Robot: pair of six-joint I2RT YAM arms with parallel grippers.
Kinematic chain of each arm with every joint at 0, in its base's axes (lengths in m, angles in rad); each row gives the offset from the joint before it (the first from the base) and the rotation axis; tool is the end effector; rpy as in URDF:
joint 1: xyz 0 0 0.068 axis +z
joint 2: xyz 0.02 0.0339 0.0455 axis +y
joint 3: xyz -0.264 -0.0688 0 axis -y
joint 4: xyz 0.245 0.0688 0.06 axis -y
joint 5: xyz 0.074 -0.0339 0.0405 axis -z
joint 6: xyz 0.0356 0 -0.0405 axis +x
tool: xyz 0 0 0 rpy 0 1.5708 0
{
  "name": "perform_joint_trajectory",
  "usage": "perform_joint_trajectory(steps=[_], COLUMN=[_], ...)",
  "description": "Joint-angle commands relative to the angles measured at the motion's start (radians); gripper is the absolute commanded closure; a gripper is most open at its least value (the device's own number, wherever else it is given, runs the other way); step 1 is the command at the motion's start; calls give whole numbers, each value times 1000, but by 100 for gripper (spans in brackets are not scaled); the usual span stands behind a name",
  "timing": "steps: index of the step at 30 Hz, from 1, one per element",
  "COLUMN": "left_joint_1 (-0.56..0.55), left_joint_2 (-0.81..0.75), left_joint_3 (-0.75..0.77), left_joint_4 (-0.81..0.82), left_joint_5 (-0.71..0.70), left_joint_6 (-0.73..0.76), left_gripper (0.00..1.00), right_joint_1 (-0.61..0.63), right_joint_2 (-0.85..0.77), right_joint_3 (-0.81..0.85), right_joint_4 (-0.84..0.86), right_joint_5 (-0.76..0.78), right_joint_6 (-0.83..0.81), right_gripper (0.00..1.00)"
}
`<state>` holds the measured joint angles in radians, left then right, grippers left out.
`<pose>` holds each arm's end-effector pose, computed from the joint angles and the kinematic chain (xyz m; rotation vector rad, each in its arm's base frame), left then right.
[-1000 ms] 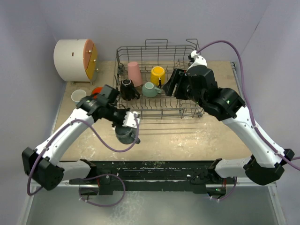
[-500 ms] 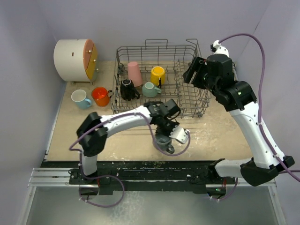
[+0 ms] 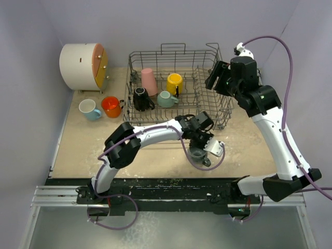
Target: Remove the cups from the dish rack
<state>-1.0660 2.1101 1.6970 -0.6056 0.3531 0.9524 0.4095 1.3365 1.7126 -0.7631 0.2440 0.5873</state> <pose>0.2119 -0.4089 0.2052 2.2426 1.2577 -0.4987 0.2466 0.0976 0.4751 0.3354 1.9404 0.4194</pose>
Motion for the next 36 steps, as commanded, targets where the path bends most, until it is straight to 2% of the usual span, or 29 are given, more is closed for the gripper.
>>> perform_joint_trajectory(steps=[1, 8, 9, 11, 12, 13, 19, 26, 30, 33, 36], left_joint_1=[-6, -21, -22, -23, -23, -24, -22, 56, 178, 338, 500], left_joint_2=[16, 71, 76, 68, 53, 32, -111, -284, -391, -473, -568], left_joint_3=[98, 154, 158, 159, 150, 131, 37, 59, 108, 99, 22], left_joint_4=[95, 81, 73, 51, 51, 63, 95, -106, -298, -420, -459], left_joint_5=[66, 73, 70, 71, 71, 72, 34, 38, 100, 166, 220], left_joint_6=[-14, -1, 3, 9, 8, 5, 4, -18, -42, -46, -34], left_gripper=[100, 98, 83, 40, 23, 14, 0, 0, 0, 1, 1], right_joint_1=[-13, -18, -17, -18, -17, -17, -17, -18, -17, -18, -18], right_joint_2=[-2, 20, 28, 42, 51, 60, 138, 218, 316, 407, 505], right_joint_3=[0, -4, -2, 4, 6, 11, 65, 81, 126, 176, 222], right_joint_4=[43, 67, 68, 70, 72, 73, 71, 124, 124, 116, 106], right_joint_5=[-17, -46, -50, -60, -61, -63, -66, -112, -173, -240, -275], right_joint_6=[-26, -34, -39, -52, -60, -66, -107, -160, -220, -290, -354], right_gripper=[29, 29, 28, 28, 28, 27, 25, 26, 25, 25, 26])
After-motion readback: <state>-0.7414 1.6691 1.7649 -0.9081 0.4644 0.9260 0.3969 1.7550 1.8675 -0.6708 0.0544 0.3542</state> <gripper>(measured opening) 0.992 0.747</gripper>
